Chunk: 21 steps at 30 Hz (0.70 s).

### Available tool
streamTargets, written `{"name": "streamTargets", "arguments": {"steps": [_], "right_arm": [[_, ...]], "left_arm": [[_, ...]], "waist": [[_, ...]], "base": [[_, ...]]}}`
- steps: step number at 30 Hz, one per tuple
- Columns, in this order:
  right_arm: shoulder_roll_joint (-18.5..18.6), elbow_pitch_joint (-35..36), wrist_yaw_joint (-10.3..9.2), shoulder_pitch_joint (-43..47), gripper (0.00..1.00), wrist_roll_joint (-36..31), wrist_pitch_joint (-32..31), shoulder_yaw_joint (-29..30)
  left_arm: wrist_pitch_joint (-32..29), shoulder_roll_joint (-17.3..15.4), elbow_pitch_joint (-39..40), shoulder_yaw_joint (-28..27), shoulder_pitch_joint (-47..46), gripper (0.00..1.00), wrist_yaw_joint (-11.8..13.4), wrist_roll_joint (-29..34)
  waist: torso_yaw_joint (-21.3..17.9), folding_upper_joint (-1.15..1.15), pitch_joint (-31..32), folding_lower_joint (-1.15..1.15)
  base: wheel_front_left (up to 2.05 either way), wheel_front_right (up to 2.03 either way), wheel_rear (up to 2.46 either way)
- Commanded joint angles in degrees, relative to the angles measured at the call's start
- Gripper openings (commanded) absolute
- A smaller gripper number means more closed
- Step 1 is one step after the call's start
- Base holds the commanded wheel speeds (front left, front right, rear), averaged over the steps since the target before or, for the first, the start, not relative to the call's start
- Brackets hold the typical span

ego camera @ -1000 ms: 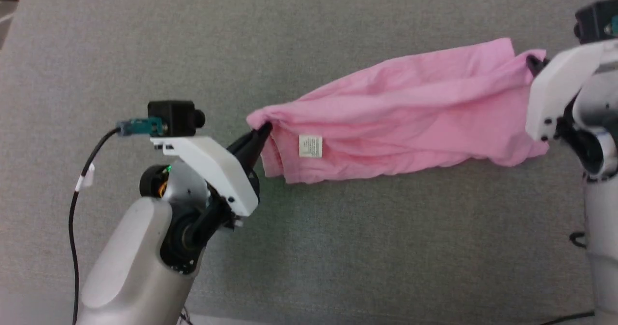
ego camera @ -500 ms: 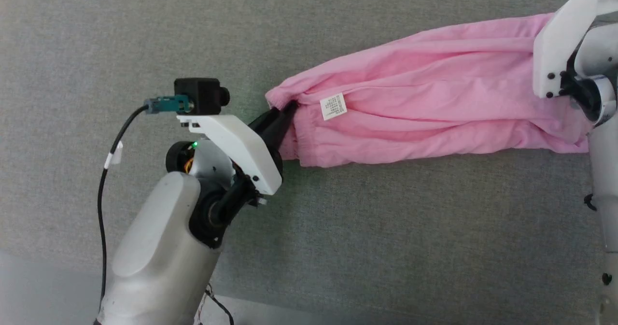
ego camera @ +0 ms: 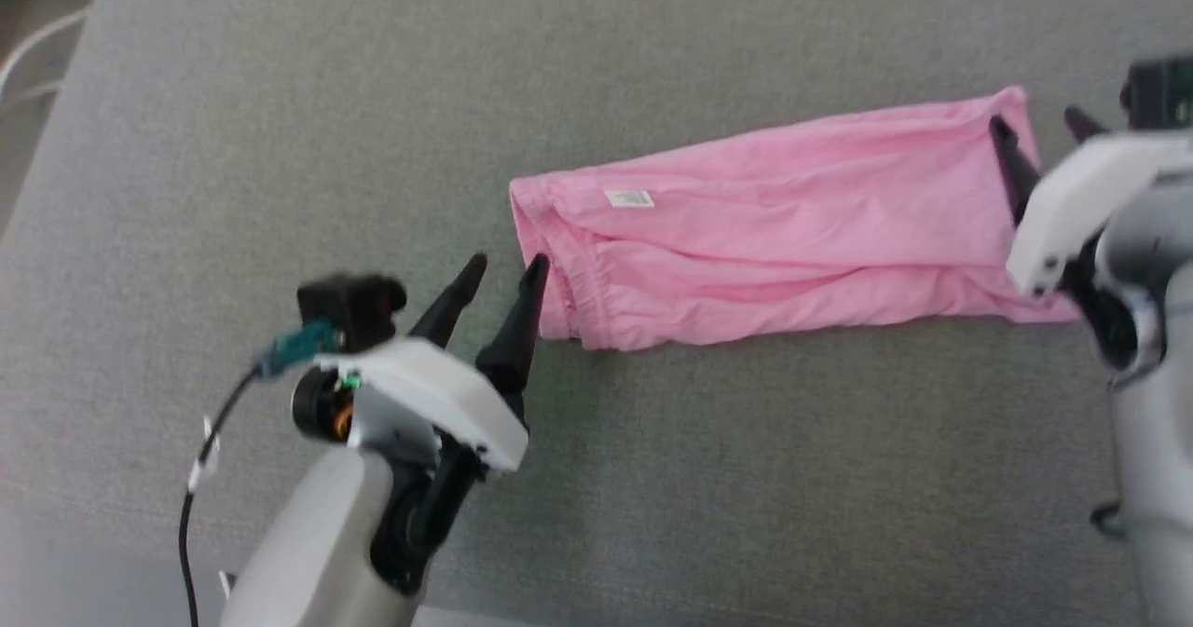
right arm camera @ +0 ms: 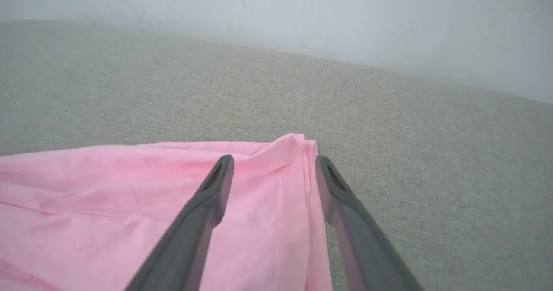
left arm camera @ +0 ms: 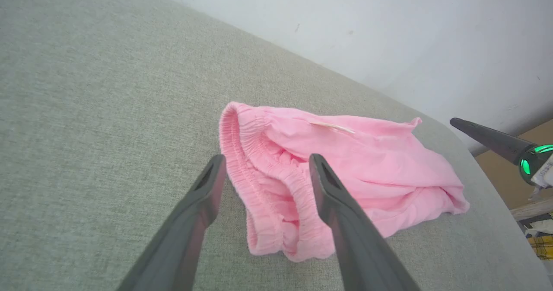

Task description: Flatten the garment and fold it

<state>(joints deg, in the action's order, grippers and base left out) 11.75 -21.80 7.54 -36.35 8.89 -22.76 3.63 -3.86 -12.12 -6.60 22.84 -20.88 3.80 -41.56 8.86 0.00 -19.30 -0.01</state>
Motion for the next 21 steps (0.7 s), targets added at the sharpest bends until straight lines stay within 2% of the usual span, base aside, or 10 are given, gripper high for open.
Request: {"name": "streamTargets", "arguments": {"steps": [1, 7, 11, 17, 21], "right_arm": [[-0.7, 3.1, -0.05, 3.7, 1.00, 1.1, 3.0, 0.1], [-4.1, 13.9, -0.05, 16.1, 1.00, 1.8, 13.3, 2.5], [-6.4, 17.3, -0.05, 21.1, 1.00, 1.3, 17.3, 3.7], [-8.7, 20.1, -0.05, 27.1, 1.00, 0.9, 23.2, 4.1], [-8.8, 19.4, -0.05, 29.0, 1.00, 3.8, 25.1, 3.1]], "left_arm": [[2.3, -0.3, 1.0, 0.2, 2.2, 1.00, 0.8, 1.6], [9.8, 1.3, 0.3, 1.6, 5.9, 1.00, 3.4, 6.2], [12.6, 2.3, -2.6, 2.6, 6.0, 1.00, 5.0, 8.8], [15.1, 4.2, -11.0, 3.2, 4.9, 1.00, 7.9, 11.1], [16.0, 5.0, -16.1, 2.8, 3.7, 1.00, 9.2, 11.5]], "waist": [[-1.7, 0.00, 5.1, 0.01], [-3.2, 0.00, 7.8, 0.01], [-4.2, 0.00, 8.3, 0.01], [-6.7, 0.00, 8.9, 0.01], [-8.2, 0.00, 9.1, 0.01]], "base": [[0.00, 0.00, 0.00], [0.00, 0.00, 0.00], [0.00, 0.00, 0.00], [0.00, 0.00, 0.00], [0.00, 0.00, 0.00]]}}
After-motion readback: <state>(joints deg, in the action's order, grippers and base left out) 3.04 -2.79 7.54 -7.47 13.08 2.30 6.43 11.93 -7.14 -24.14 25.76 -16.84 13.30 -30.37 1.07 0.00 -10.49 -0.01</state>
